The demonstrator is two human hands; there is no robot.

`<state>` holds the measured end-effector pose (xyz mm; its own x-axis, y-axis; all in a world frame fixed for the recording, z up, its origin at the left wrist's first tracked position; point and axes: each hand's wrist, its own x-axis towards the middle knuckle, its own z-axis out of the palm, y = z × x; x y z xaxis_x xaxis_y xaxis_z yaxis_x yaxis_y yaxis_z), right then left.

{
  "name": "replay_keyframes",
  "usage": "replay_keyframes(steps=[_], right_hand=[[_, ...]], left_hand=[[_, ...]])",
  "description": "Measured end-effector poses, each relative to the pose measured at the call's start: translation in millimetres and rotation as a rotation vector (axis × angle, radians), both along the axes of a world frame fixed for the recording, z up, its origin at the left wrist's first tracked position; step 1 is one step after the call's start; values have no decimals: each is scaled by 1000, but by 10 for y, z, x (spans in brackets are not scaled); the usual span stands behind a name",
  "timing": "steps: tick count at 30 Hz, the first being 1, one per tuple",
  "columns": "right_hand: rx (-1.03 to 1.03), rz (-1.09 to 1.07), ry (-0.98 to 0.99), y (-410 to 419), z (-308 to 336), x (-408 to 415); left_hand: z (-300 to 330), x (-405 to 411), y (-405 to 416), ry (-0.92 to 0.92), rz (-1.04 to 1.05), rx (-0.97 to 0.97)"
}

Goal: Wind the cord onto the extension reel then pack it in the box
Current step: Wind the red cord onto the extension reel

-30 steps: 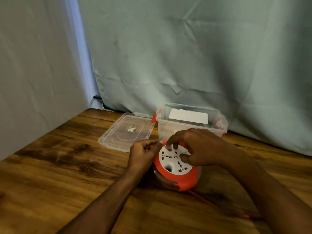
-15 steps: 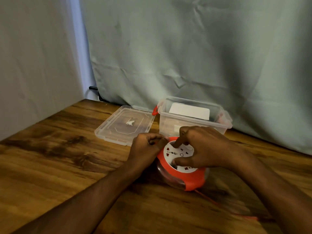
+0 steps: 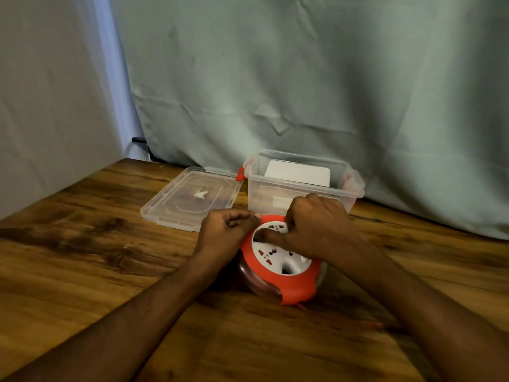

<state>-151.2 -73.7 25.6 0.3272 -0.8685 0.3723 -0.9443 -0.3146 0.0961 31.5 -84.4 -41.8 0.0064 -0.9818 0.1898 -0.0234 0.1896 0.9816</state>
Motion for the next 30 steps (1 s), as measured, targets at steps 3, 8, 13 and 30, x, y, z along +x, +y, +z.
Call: replay_keyframes(steps=[3,8,13,30], right_hand=[[6,17,8,-4,42,-38],[205,367,92,59,371,-148],[394,418,75,123,409,-179],[149,401,139,136,301,-88]], left_hand=[[1,5,10,2,-17,-14],[15,8,10,16,-23,-9],[29,4,19,13,-15,2],[29,12,31,7,1,-14]])
